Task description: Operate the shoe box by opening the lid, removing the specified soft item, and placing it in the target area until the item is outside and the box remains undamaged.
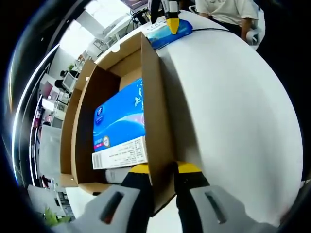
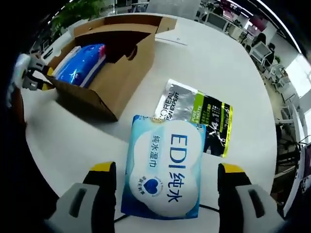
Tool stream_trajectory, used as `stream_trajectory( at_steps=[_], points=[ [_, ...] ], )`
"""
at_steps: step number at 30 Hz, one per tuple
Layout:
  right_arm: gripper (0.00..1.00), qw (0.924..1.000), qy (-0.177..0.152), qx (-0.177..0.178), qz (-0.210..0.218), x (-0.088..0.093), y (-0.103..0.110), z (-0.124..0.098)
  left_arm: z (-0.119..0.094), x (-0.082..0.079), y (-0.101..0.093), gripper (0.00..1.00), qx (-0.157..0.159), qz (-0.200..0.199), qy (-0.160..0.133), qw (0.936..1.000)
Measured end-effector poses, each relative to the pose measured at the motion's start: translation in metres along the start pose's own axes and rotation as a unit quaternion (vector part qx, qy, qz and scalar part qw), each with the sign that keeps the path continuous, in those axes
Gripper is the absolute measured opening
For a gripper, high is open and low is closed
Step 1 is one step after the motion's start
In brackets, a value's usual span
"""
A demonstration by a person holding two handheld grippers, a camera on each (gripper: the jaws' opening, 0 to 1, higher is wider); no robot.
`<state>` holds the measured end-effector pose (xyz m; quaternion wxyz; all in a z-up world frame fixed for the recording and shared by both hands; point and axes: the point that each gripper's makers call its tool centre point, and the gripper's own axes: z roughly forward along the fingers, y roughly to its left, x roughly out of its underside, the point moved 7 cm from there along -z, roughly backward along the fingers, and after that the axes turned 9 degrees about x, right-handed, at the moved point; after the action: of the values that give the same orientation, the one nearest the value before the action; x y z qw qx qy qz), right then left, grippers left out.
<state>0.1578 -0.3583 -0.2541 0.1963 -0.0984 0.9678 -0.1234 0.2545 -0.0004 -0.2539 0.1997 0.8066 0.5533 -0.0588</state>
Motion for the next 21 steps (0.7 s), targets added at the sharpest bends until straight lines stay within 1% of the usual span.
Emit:
stream_trajectory(
  at_steps=[2, 4, 7, 9, 12, 21],
  points=[
    [0.86, 1.0000, 0.005, -0.005, 0.000, 0.000, 0.001, 0.005, 0.000, 0.000, 0.000, 0.15, 0.000, 0.000, 0.000, 1.0000],
    [0.82, 0.9999, 0.012, -0.008, -0.005, 0.001, 0.000, 0.009, 0.000, 0.000, 0.000, 0.15, 0.000, 0.000, 0.000, 1.0000],
    [0.80, 0.9996, 0.023, -0.007, -0.014, 0.002, -0.001, 0.012, 0.000, 0.000, 0.000, 0.15, 0.000, 0.000, 0.000, 1.0000],
    [0.77, 0.9993, 0.030, -0.021, -0.002, 0.002, 0.001, 0.015, 0.000, 0.000, 0.000, 0.15, 0.000, 0.000, 0.001, 1.0000],
    [0.70, 0.9988, 0.037, -0.033, 0.005, 0.002, 0.003, 0.016, 0.000, 0.000, 0.000, 0.15, -0.001, -0.001, 0.003, 1.0000],
    [0.71, 0.9979, 0.050, -0.039, 0.010, 0.002, 0.005, 0.018, 0.000, 0.000, 0.001, 0.15, -0.003, 0.005, 0.007, 1.0000]
  ],
)
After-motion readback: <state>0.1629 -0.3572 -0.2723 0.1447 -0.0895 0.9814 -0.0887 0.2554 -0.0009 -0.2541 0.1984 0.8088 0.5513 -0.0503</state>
